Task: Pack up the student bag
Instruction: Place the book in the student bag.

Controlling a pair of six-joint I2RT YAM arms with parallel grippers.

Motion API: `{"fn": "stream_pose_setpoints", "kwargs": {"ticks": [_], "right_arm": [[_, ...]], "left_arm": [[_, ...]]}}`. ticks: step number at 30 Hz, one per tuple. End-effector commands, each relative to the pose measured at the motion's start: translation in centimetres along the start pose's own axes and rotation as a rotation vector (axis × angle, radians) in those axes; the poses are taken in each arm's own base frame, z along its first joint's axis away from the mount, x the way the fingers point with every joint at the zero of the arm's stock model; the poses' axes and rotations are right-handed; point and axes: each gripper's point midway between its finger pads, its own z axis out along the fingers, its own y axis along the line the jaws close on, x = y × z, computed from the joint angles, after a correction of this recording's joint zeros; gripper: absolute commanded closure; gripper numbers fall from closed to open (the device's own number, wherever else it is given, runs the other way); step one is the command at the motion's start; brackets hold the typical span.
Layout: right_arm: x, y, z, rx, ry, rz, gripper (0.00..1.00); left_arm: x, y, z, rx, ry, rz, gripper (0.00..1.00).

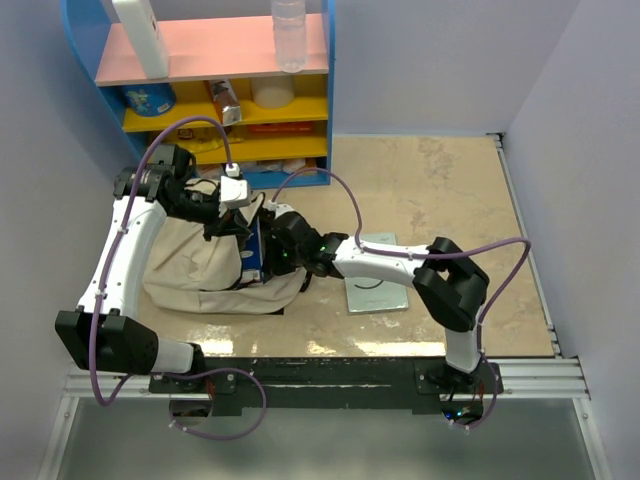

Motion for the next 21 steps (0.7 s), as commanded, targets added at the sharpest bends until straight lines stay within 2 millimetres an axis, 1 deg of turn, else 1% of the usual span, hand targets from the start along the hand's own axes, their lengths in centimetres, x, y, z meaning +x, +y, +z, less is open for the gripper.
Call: {"fn": "stream_pose_setpoints", "kwargs": {"ticks": [1, 2, 4, 7, 8, 9, 10, 12, 13, 14, 15, 16, 17, 19, 20, 21], "right_arm": [[-2.1, 4.4, 0.0, -0.1, -0.055, -0.024, 1.0], [-2.0, 4.9, 0.1, -0.111, -0.054, -0.028, 1.0], [-3.1, 5.9, 0.1, -0.137, -0.078, -0.029, 1.0], [-3.4, 6.1, -0.1, -0.129, -0.075, -0.029, 0.98], [-3.1, 5.8, -0.1, -0.133, -0.076, -0.027, 0.97], [-2.9, 6.0, -0.2, -0.148, -0.075, -0.028, 0.93], [-3.2, 6.1, -0.7, -0.159, -0.088, -0.028, 0.92], [-2.7, 5.2, -0.7, -0.135, -0.09, -0.025, 0.91], [-2.9, 5.1, -1.0, -0.132, -0.098, -0.023, 0.91], [-2.8, 4.3, -0.9, -0.121, -0.107, -0.012, 0.91], [-2.8, 4.2, -0.8, -0.128, -0.113, -0.005, 0.91], [-2.9, 4.4, -0.7, -0.146, -0.116, 0.002, 0.91], [-3.5, 4.8, 0.0, -0.17, -0.134, 0.01, 0.91], [-4.0, 5.9, 0.6, -0.216, -0.132, 0.012, 0.91], [-4.5, 6.6, 1.3, -0.231, -0.135, 0.009, 0.91], [-4.7, 6.9, 1.5, -0.238, -0.128, 0.006, 0.91]], "left_arm": [[-3.0, -0.2, -0.1, 0.016, -0.108, 0.063, 1.0], [-3.0, -0.2, -0.1, 0.018, -0.111, 0.062, 1.0], [-3.1, -0.1, 0.0, 0.022, -0.114, 0.057, 1.0], [-3.1, -0.1, -0.1, 0.021, -0.111, 0.05, 1.0], [-3.1, -0.1, -0.1, 0.019, -0.111, 0.054, 1.0], [-3.1, -0.1, -0.1, 0.017, -0.108, 0.059, 1.0], [-3.0, -0.2, -0.1, 0.016, -0.107, 0.06, 1.0], [-3.1, -0.2, -0.2, 0.014, -0.106, 0.061, 1.0], [-3.1, -0.3, -0.2, 0.015, -0.107, 0.06, 1.0], [-3.1, -0.3, -0.2, 0.014, -0.108, 0.063, 1.0], [-3.1, -0.4, -0.2, 0.015, -0.109, 0.063, 1.0], [-3.1, -0.4, -0.2, 0.014, -0.11, 0.069, 1.0], [-3.1, -0.4, -0.2, 0.014, -0.112, 0.069, 1.0], [-3.3, -0.4, -0.1, 0.019, -0.122, 0.064, 1.0], [-3.4, -0.4, -0.2, 0.022, -0.126, 0.06, 1.0], [-3.5, -0.4, -0.2, 0.021, -0.128, 0.058, 1.0]]}}
